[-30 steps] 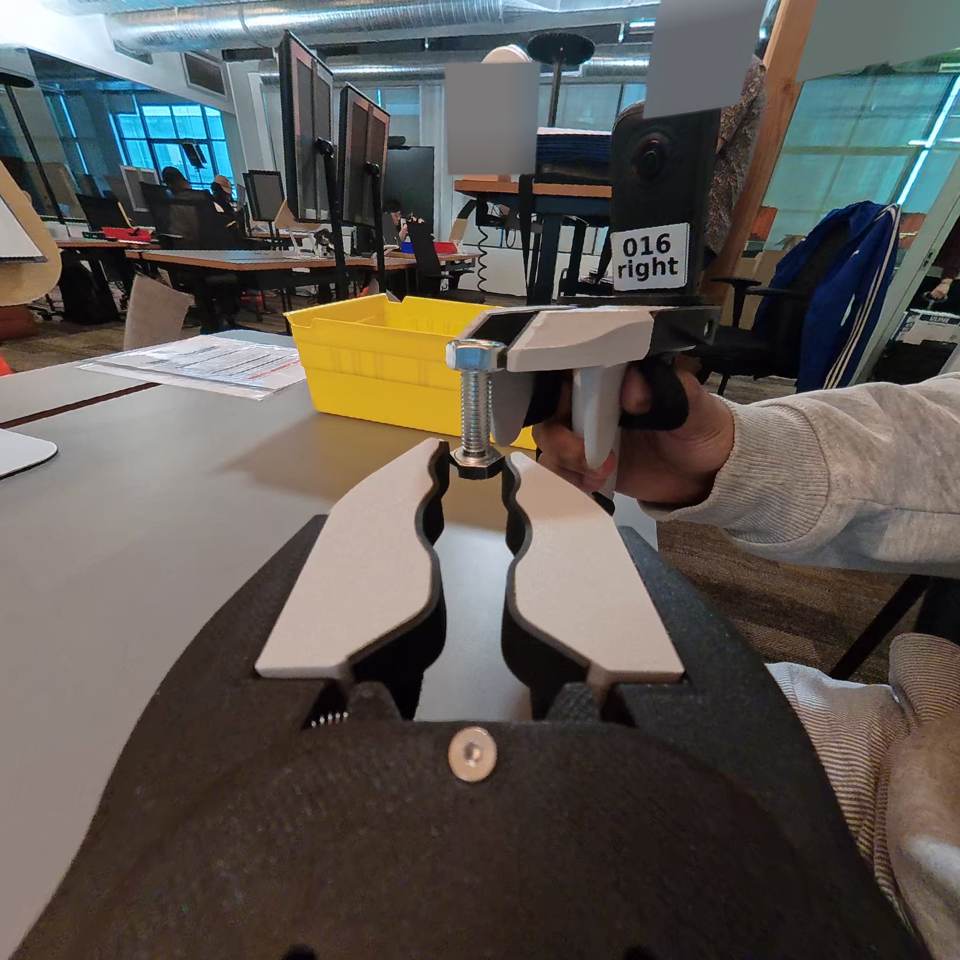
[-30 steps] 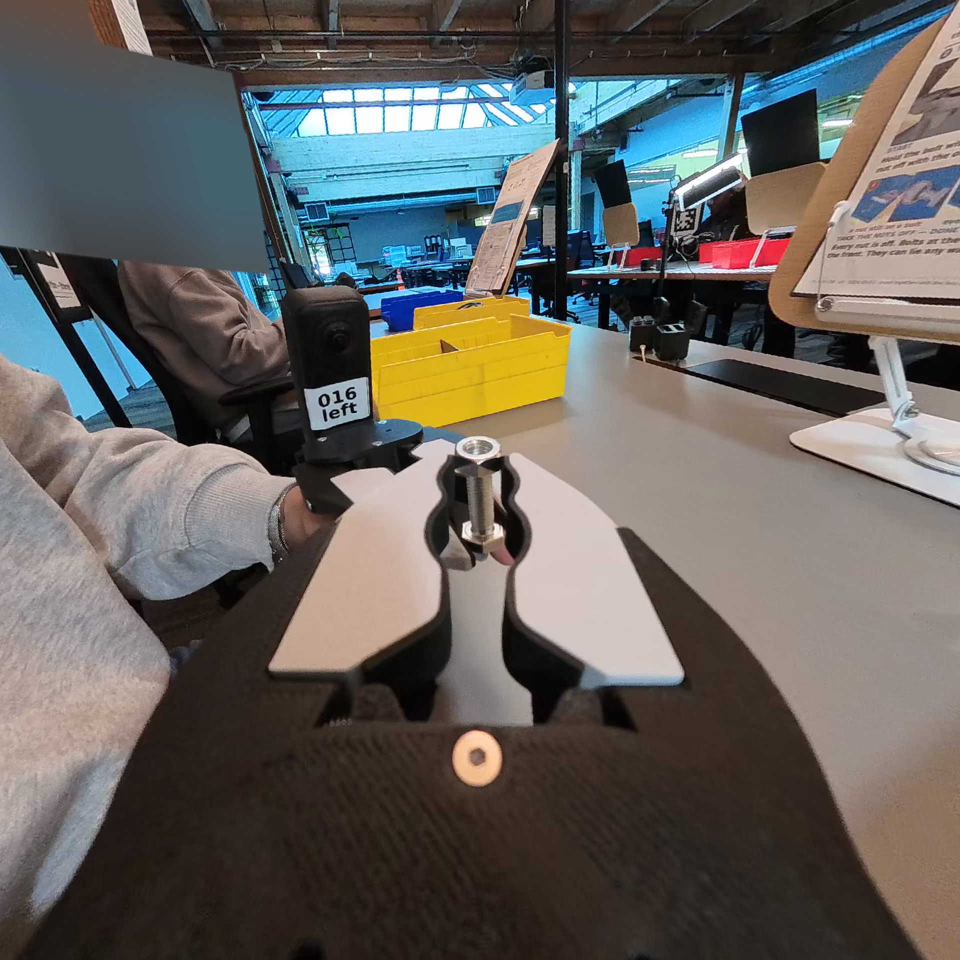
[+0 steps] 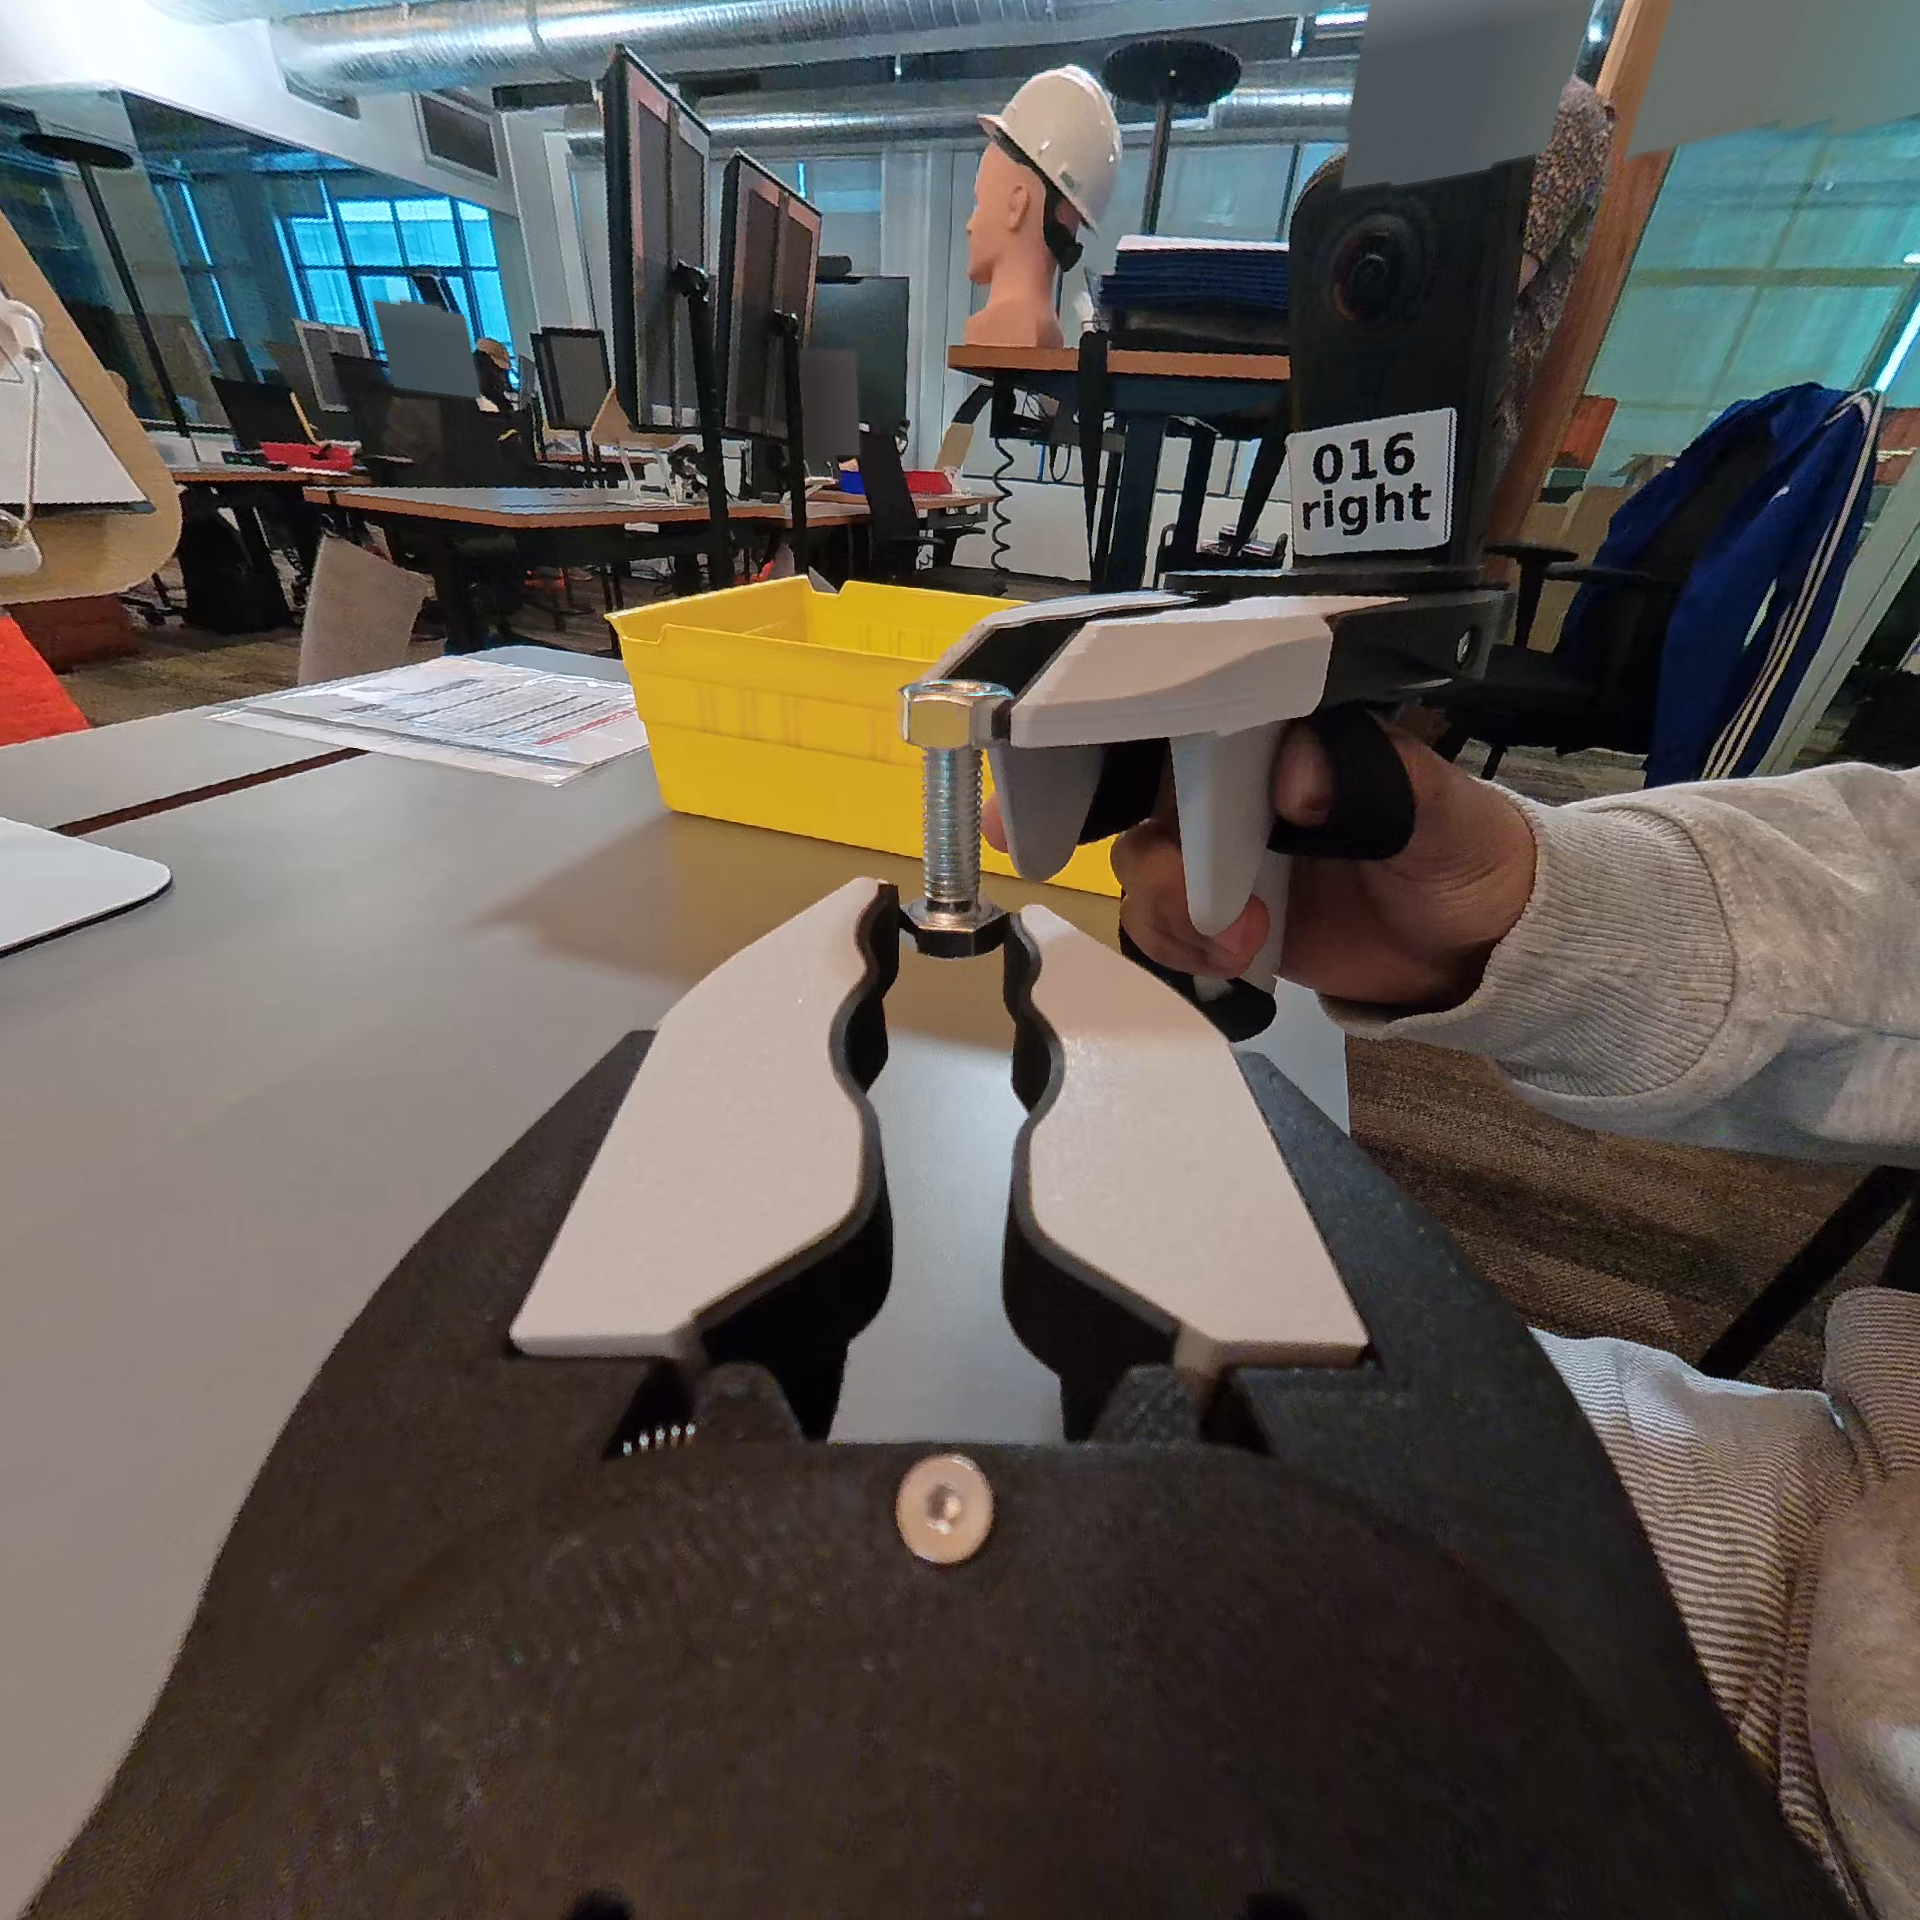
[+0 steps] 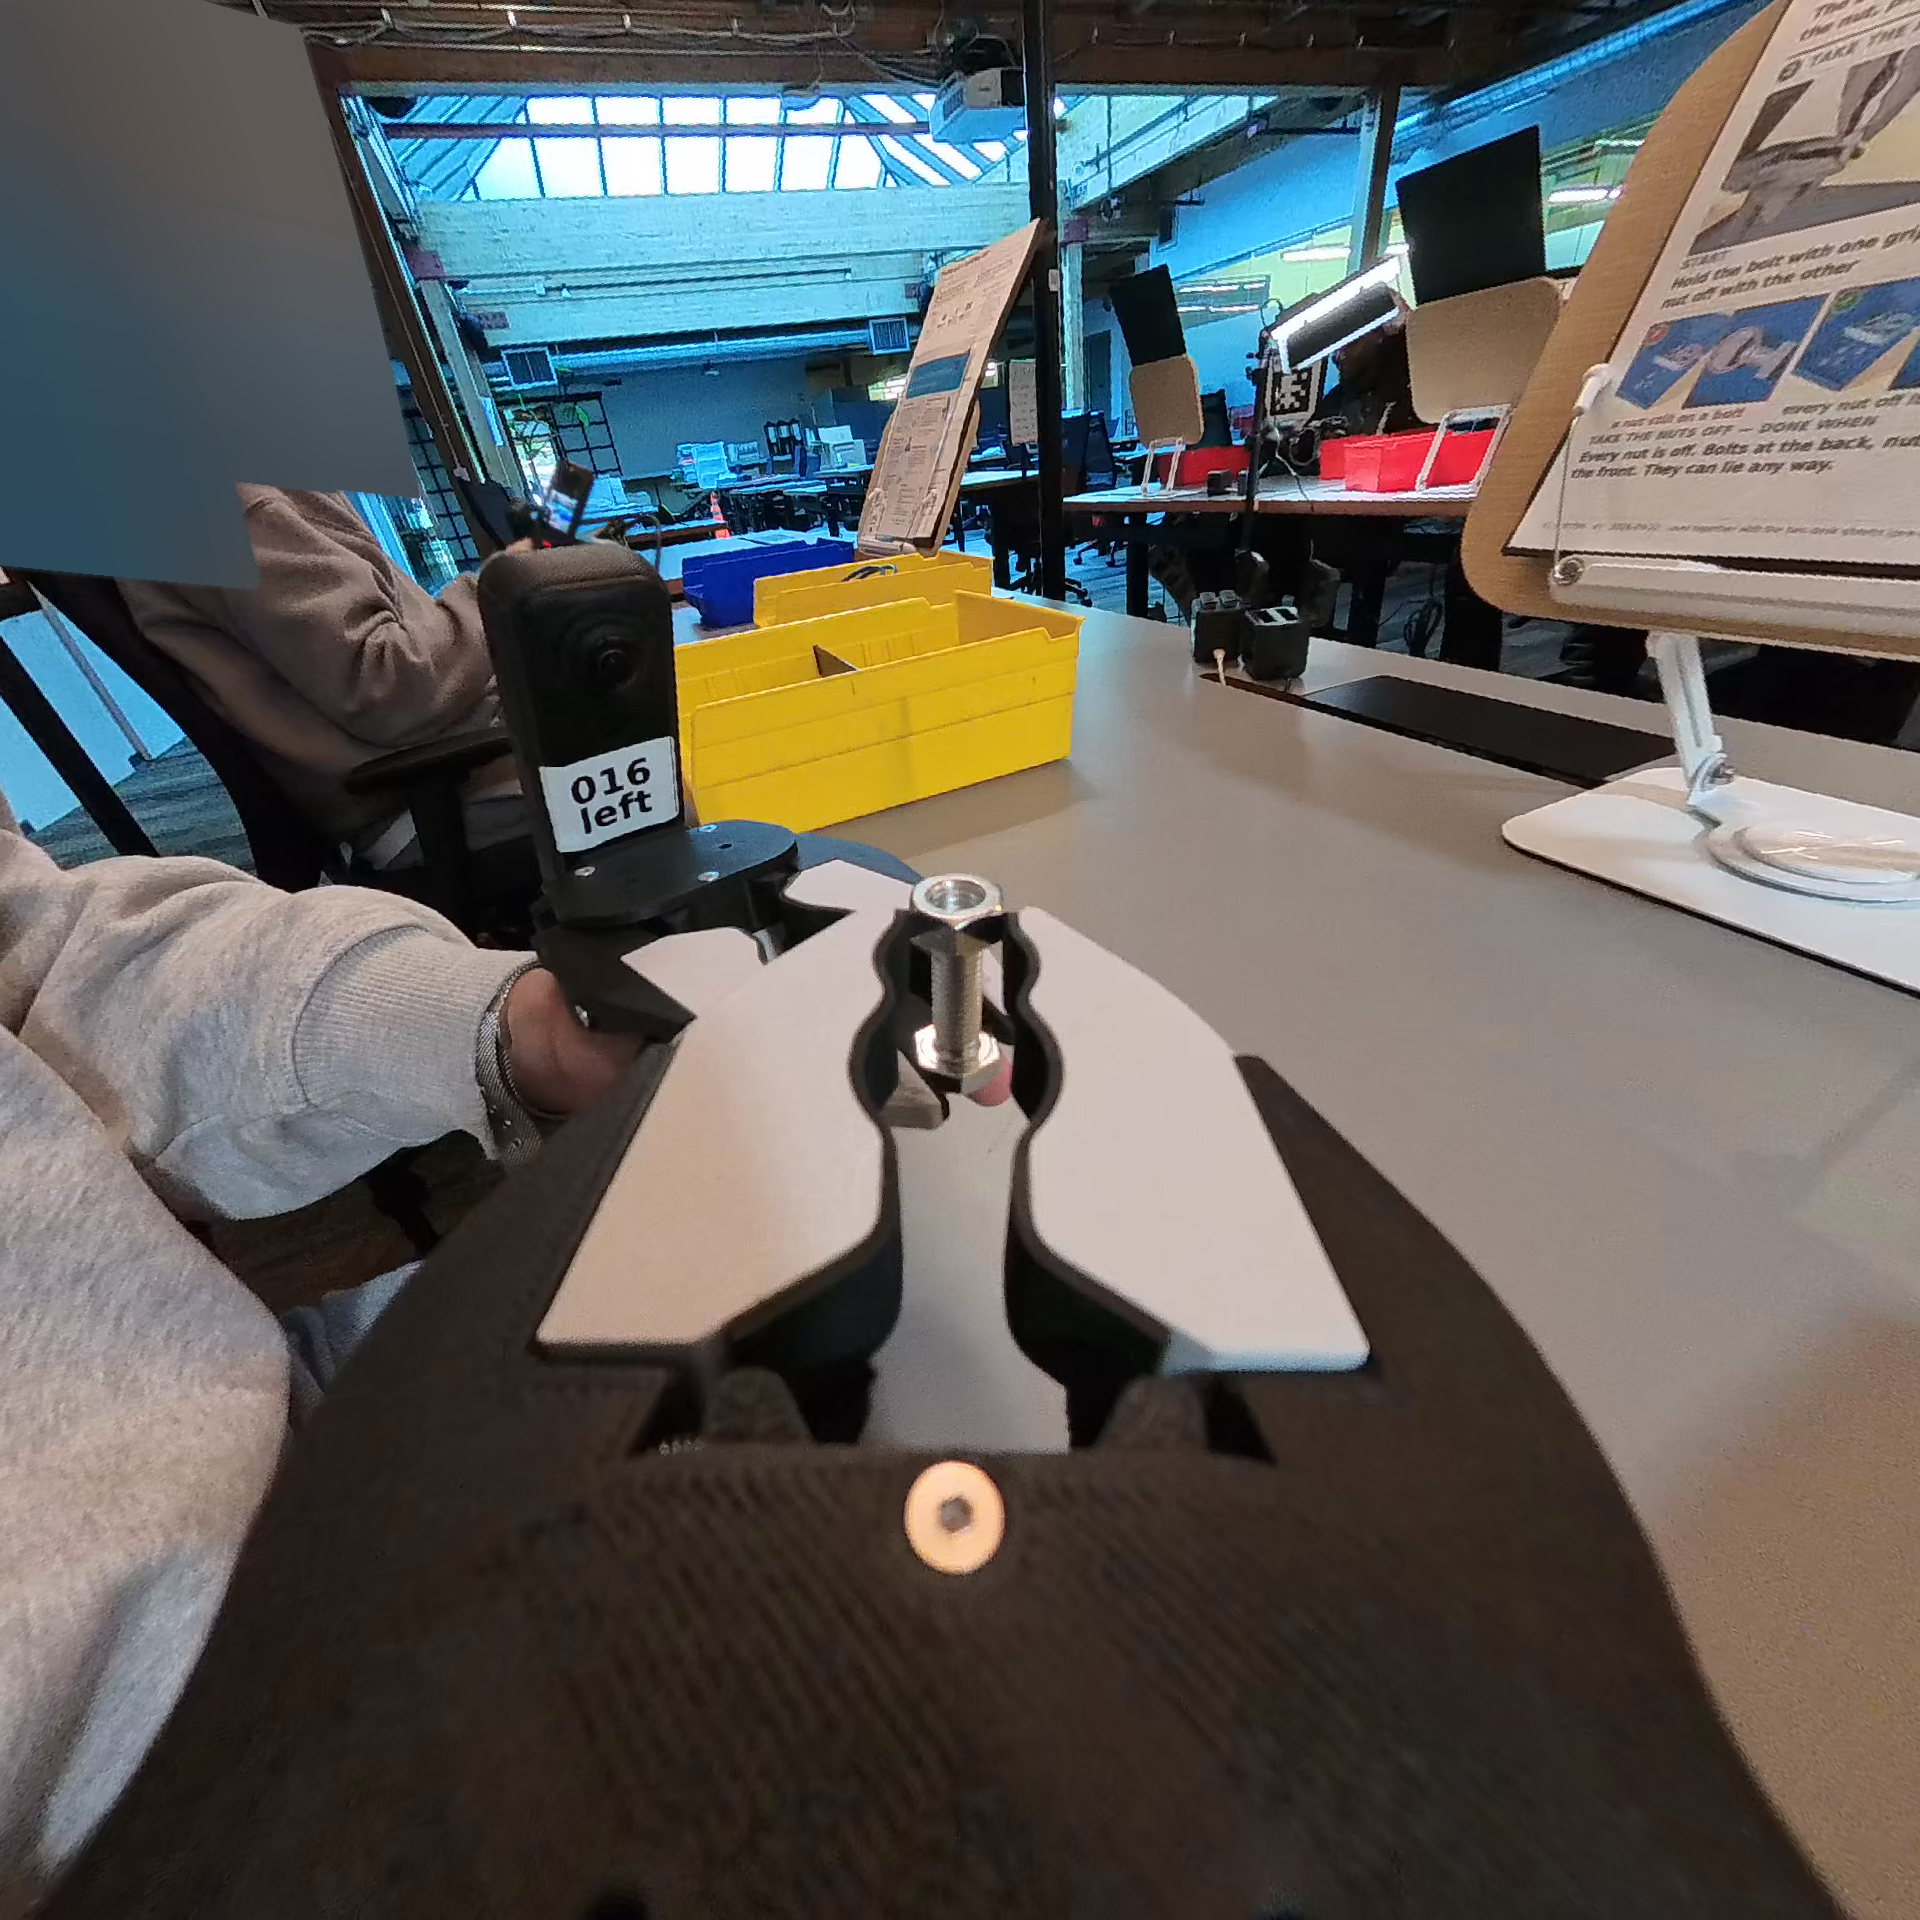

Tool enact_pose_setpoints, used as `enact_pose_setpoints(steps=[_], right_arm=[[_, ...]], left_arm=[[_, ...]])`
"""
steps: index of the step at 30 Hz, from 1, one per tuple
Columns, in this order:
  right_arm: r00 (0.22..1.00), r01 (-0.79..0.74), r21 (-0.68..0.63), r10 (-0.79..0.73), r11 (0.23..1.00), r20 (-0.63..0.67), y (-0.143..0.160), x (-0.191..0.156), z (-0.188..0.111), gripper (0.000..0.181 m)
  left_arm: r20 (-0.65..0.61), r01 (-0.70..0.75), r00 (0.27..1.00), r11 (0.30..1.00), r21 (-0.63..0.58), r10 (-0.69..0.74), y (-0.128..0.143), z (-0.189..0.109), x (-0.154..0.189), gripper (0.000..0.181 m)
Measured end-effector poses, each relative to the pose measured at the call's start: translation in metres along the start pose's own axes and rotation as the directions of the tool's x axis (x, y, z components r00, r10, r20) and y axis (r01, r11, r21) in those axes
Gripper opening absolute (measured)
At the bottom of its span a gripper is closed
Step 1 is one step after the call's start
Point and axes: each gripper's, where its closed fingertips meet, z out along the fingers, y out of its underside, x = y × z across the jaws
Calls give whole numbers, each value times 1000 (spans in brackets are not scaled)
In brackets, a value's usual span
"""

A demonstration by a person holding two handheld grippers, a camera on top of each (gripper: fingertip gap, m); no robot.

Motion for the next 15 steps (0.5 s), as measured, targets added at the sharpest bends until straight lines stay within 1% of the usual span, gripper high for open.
enact_pose_setpoints(steps=[15], right_arm=[[1000,11,18,-11,1000,2,-1,-1,0,17]], left_arm=[[-12,23,1000,1000,16,-23,-1,0,2,20]])
